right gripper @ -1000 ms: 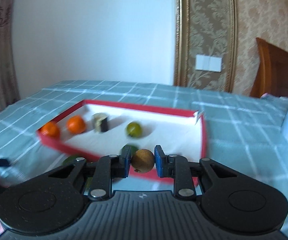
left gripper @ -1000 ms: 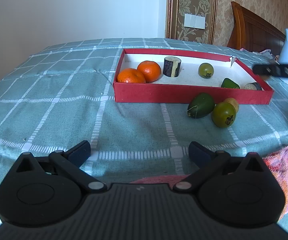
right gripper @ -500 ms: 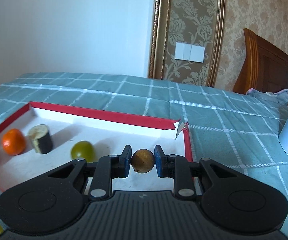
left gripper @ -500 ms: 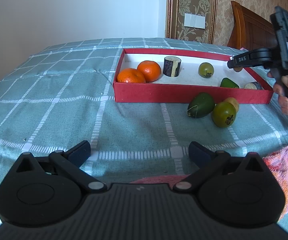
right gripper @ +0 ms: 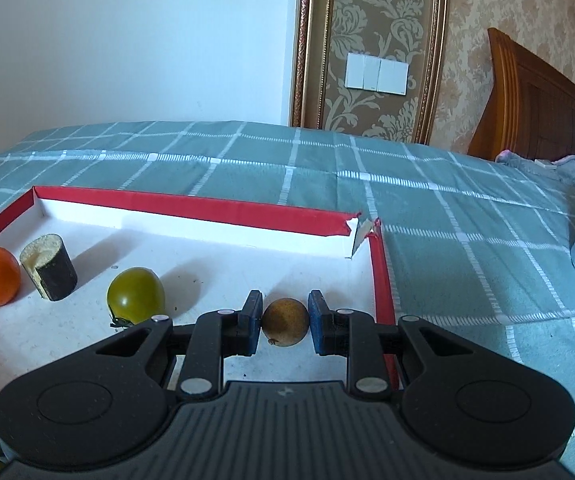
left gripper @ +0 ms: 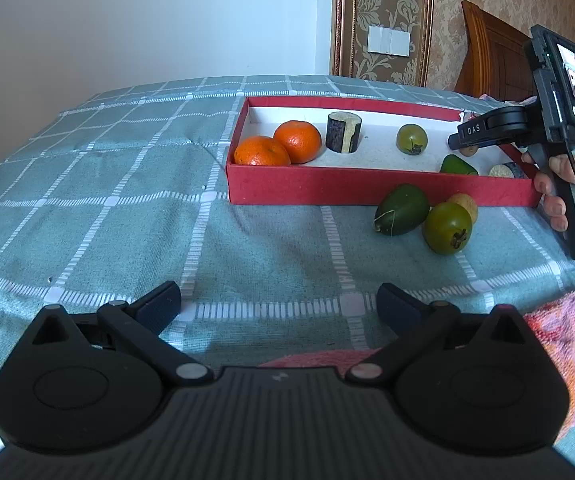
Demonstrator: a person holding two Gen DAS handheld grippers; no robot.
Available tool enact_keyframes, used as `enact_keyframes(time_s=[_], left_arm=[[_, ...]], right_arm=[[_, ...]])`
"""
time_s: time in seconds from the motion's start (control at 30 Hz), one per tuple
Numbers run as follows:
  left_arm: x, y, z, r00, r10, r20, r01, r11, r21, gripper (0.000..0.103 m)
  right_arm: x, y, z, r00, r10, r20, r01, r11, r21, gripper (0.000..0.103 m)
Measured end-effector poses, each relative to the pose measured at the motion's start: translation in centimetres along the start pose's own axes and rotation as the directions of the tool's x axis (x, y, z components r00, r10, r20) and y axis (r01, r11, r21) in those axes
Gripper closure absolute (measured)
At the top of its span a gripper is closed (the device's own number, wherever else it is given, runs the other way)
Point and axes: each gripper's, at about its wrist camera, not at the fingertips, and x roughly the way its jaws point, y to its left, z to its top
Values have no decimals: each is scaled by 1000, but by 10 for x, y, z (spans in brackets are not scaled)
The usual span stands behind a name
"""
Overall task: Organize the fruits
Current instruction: 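Carry the small brown fruit into the tray and open the right gripper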
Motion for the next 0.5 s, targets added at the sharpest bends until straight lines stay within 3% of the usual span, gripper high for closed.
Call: enact_keyframes(time_s=[0.33, 0.5], left_arm=[[1, 0, 0, 1000, 1, -1, -1, 1000, 1, 0], [1, 0, 0, 1000, 1, -1, -1, 1000, 2, 0]], right_arm=[[-4, -6, 0, 1000, 13, 5, -13, 1000, 16, 78], [-10, -7, -3, 1000, 24, 14, -24, 999, 25, 73]])
